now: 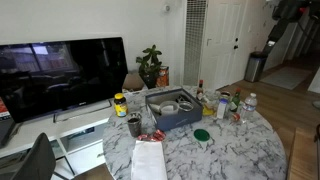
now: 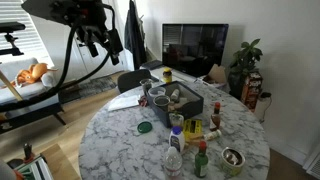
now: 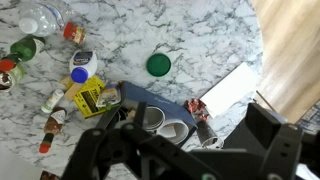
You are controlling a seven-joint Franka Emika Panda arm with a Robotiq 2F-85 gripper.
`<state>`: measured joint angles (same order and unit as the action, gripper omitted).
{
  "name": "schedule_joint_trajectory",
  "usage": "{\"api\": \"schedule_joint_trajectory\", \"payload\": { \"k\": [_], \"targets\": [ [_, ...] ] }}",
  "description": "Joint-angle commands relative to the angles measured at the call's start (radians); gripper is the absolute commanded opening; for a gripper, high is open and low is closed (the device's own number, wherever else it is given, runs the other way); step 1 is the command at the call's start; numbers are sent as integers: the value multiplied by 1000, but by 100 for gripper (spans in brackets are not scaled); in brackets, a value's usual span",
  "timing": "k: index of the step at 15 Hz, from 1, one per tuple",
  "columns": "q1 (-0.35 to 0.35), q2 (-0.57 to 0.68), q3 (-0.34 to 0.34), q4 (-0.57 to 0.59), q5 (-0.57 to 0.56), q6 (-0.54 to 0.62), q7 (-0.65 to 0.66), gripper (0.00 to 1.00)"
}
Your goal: Remove both cups in the shoe box at the same time and place them on the table then pick up the gray cup and stack it into the clear cup
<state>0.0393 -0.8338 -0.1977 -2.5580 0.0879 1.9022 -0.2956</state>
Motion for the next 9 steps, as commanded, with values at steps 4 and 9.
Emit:
{"api": "schedule_joint_trajectory", "payload": {
  "k": [4,9],
  "targets": [
    [-10,2,7,3,7,-3,-6,100],
    [14,139,95,10,68,100,145,100]
  ]
}}
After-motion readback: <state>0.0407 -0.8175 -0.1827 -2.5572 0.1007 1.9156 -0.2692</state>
